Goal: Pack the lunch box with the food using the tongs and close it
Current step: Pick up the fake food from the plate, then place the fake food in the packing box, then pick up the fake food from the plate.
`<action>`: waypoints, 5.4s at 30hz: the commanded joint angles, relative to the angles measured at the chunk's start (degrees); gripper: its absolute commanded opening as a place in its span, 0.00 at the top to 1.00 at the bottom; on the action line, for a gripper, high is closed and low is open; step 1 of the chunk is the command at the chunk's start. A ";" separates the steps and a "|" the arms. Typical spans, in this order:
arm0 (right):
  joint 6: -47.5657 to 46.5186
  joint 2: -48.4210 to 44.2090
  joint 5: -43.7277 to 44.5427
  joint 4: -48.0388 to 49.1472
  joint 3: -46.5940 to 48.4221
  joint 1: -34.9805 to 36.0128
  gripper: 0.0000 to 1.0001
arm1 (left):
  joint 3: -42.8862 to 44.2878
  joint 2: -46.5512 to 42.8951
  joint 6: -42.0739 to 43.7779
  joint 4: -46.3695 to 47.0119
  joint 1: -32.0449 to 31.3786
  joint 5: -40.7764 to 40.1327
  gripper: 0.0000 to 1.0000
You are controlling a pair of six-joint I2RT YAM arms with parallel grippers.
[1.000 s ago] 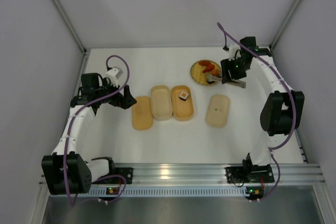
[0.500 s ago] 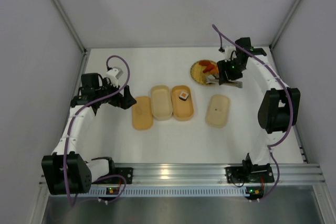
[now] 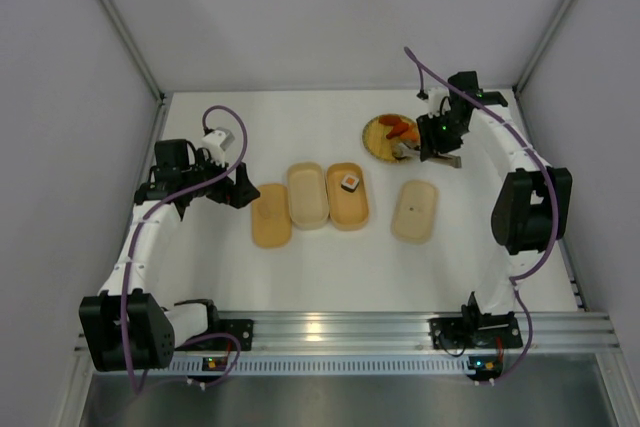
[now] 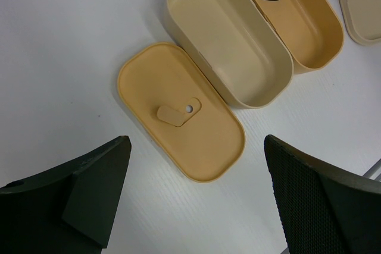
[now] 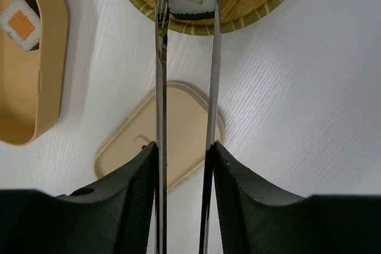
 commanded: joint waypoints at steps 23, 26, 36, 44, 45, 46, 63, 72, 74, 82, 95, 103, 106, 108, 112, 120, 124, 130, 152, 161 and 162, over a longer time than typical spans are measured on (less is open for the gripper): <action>-13.97 -20.26 -12.52 -5.04 -3.44 17.48 0.75 | 0.53 -3.94 -0.08 -0.39 -0.08 -0.31 0.02; -13.97 -19.64 -10.93 -4.60 -4.94 19.51 0.75 | 0.62 -4.29 -0.17 -0.56 0.00 -0.49 0.02; -15.11 -19.55 -9.87 -3.20 -10.73 20.21 0.75 | 0.09 -4.38 -0.34 -0.30 -0.08 -0.67 0.02; -15.29 -19.29 -9.43 -0.65 -15.13 20.65 0.73 | 0.62 -4.12 -0.08 0.14 -0.08 -1.46 0.02; -15.20 -19.11 -9.00 -0.12 -15.40 20.57 0.73 | 0.62 -4.03 -0.08 0.14 -0.08 -1.55 0.02; -15.12 -18.94 -8.91 0.23 -15.75 20.65 0.73 | 0.62 -4.12 -0.08 -0.03 -0.08 -1.63 0.02; -15.03 -17.27 -7.68 1.47 -14.87 21.44 0.53 | 0.36 -4.47 0.54 -0.74 -0.17 -2.16 0.02; -10.03 -21.40 -8.90 4.27 -10.67 16.81 0.54 | 0.62 -4.38 0.53 -0.48 -0.08 -1.81 0.02; -7.05 -20.96 -10.92 4.71 -8.29 13.46 0.54 | 0.71 -4.20 0.45 -0.39 -0.08 -1.55 0.02; -1.06 -15.96 -0.39 7.53 0.07 2.46 0.52 | 0.71 -3.68 0.45 0.23 -0.08 -1.28 0.02; 3.16 -3.12 3.32 9.90 6.31 -0.26 0.50 | 0.18 -2.71 0.53 1.02 -0.08 -1.55 0.02; 8.35 0.40 -3.01 11.66 7.10 -4.39 0.50 | -0.35 -2.45 0.09 1.90 -0.08 -0.93 0.02; 8.35 1.45 -4.07 11.75 7.63 -4.83 0.50 | -0.43 -2.01 -0.34 2.07 -0.08 -0.93 0.02; 8.61 2.24 -5.47 11.40 8.50 -5.19 0.50 | -0.61 -1.74 -0.61 2.60 -0.08 -0.76 0.02; 9.49 4.26 -7.58 10.96 9.39 -5.36 0.51 | -0.61 -1.31 -0.87 2.95 -0.08 -0.67 0.02; 10.11 6.20 -9.35 10.17 9.92 -5.45 0.52 | -0.43 -1.30 -0.61 2.69 -0.08 -0.76 0.02; 10.29 6.55 -9.17 10.34 9.65 -5.36 0.52 | -0.17 -1.13 -0.78 2.69 -0.08 -0.49 0.02; 10.72 6.64 -8.29 11.04 9.74 -5.45 0.52 | -0.08 -1.13 -0.70 2.60 -0.08 -0.49 0.02; 11.87 6.02 -7.59 13.42 7.37 -7.30 0.52 | -0.70 -1.48 -0.43 2.51 -0.08 -0.84 0.02; 13.10 9.18 -13.82 11.40 8.51 -7.38 0.55 | -0.96 -1.57 -0.43 2.51 -0.08 -0.93 0.02; 13.27 9.54 -14.26 10.61 8.68 -7.38 0.56 | -0.96 -1.57 -0.43 2.51 -0.08 -1.02 0.02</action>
